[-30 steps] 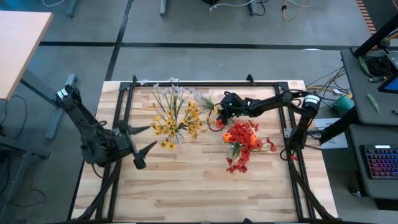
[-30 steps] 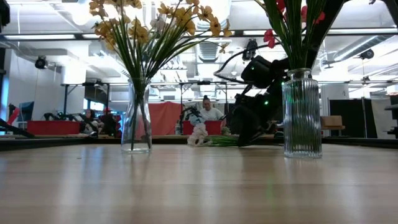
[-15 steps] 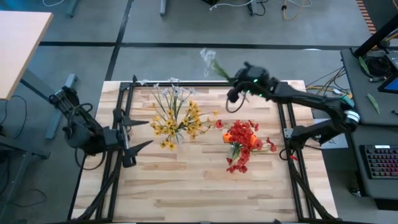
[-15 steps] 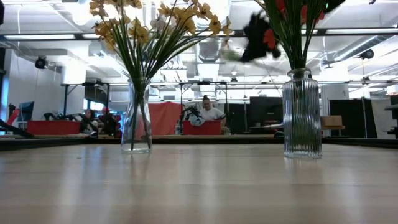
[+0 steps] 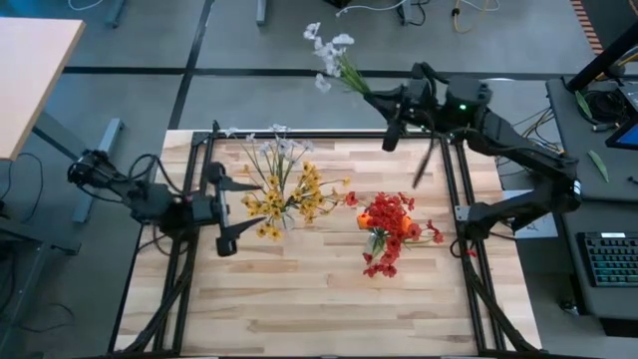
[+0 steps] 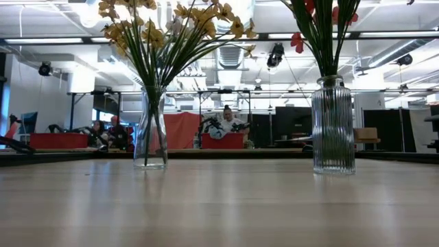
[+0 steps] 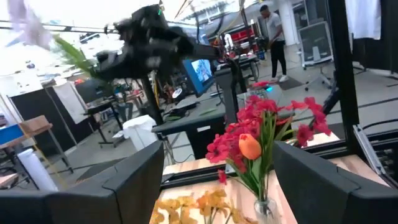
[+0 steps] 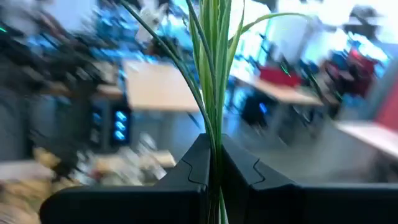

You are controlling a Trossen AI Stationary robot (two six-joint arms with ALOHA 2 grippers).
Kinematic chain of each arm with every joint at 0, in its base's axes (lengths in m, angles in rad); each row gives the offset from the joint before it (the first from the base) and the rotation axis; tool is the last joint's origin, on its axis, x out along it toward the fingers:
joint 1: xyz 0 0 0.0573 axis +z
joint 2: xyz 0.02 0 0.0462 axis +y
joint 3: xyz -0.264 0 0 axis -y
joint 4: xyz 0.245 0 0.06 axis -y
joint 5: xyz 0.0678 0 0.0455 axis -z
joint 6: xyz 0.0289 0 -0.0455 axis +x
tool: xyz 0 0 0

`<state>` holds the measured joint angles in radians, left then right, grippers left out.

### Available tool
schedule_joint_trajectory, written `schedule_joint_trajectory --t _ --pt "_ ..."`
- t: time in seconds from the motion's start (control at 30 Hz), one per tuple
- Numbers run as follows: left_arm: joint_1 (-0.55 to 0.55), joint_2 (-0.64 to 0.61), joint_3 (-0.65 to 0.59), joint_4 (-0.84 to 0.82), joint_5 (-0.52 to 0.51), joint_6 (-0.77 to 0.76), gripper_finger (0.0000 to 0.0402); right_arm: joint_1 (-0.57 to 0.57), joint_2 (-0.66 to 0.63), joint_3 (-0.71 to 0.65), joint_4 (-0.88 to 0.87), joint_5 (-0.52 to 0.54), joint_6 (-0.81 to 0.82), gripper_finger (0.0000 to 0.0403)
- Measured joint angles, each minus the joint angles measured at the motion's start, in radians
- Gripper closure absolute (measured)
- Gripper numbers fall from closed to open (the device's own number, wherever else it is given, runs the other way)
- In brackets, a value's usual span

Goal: Sort flowers into vase by color
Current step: Put the white flower into the left transparent vase

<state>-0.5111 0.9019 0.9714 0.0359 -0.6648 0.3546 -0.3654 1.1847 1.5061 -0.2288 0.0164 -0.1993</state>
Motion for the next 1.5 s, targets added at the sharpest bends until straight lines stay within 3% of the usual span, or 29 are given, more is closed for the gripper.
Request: schedule_joint_trajectory --t 0.13,0.37,0.5,0.73,1.07,1.2,1.43,1.5 --pt "0.07 0.039 0.0 0.066 0.078 0.012 0.0124 0.125 0.05 0.124 0.002 -0.022 -0.045 0.039" --pt "0.17 0.123 -0.001 0.243 0.199 0.054 0.0138 0.291 0.174 0.276 0.082 -0.199 0.024 0.039" --pt "0.214 0.18 -0.001 0.359 0.231 0.06 0.0141 0.36 0.261 0.334 0.096 -0.201 0.031 0.039" --pt "0.273 0.278 0.038 0.442 0.354 0.049 0.0141 0.413 0.423 0.439 0.14 -0.201 0.093 0.039" --pt "0.274 0.391 0.161 0.443 0.362 0.056 0.0152 0.426 0.502 0.478 0.292 -0.306 0.158 0.039" --pt "0.274 0.403 0.167 0.449 0.361 0.056 0.0198 0.427 0.495 0.471 0.297 -0.309 0.147 0.039" --pt "0.273 0.4 0.171 0.458 0.362 0.056 0.0369 0.426 0.495 0.471 0.301 -0.308 0.135 0.039" --pt "0.273 0.4 0.173 0.457 0.361 0.055 0.0391 0.426 0.497 0.47 0.301 -0.309 0.135 0.039"
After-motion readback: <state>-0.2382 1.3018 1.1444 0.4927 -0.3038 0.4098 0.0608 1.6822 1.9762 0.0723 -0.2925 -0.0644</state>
